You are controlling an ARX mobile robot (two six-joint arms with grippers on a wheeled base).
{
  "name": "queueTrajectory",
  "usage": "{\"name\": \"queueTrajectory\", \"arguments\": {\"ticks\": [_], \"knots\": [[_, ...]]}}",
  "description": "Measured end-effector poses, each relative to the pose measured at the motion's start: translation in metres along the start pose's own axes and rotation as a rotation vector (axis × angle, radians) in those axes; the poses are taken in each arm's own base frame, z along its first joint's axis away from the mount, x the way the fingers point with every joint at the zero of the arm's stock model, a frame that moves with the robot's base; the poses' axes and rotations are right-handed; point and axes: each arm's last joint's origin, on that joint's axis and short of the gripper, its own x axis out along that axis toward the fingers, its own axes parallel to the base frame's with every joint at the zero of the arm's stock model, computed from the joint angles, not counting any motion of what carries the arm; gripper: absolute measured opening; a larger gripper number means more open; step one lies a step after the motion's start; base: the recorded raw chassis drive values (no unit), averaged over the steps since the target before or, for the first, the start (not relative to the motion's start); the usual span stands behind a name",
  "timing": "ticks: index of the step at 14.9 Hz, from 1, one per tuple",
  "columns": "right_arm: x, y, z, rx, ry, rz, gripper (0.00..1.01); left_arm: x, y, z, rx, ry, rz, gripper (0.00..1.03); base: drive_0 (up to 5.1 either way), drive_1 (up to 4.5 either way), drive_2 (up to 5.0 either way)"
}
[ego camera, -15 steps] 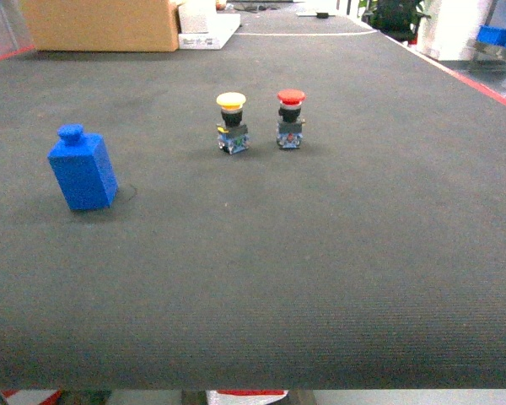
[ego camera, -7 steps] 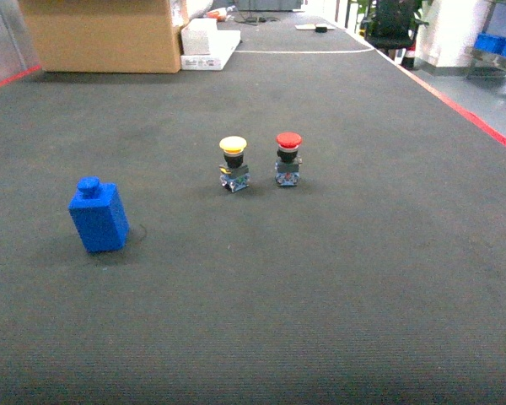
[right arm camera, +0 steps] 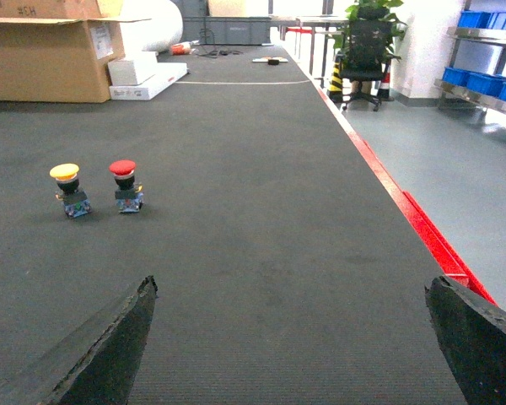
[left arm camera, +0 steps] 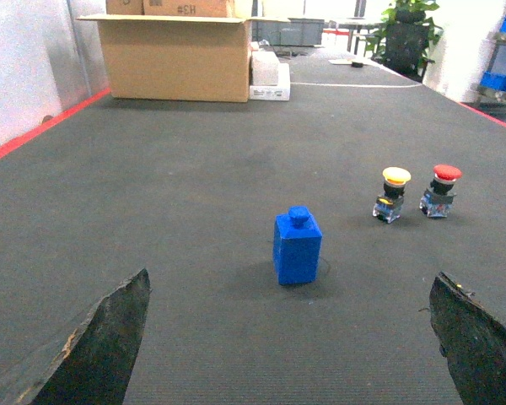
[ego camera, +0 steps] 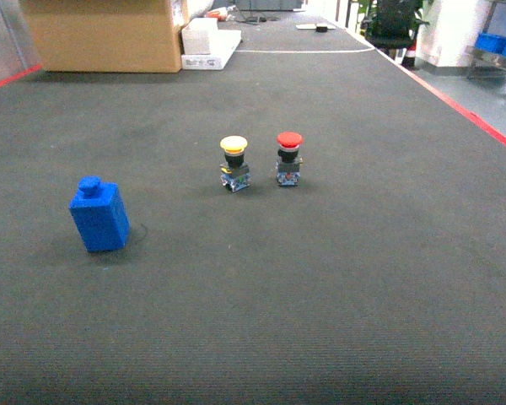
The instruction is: Pick blue part to blue bin on bottom shelf
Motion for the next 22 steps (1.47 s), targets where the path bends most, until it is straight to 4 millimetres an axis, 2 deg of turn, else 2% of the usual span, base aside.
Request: {"name": "queueTrajectory", "arguments": {"ticks": [22], "knots": [[0.0000,0.0000,0.0000,0.000,0.000,0.000,0.98,0.0000,0.0000,0.0000,0.000,0.000,0.000,0.98,0.0,0.00,0.0]]}}
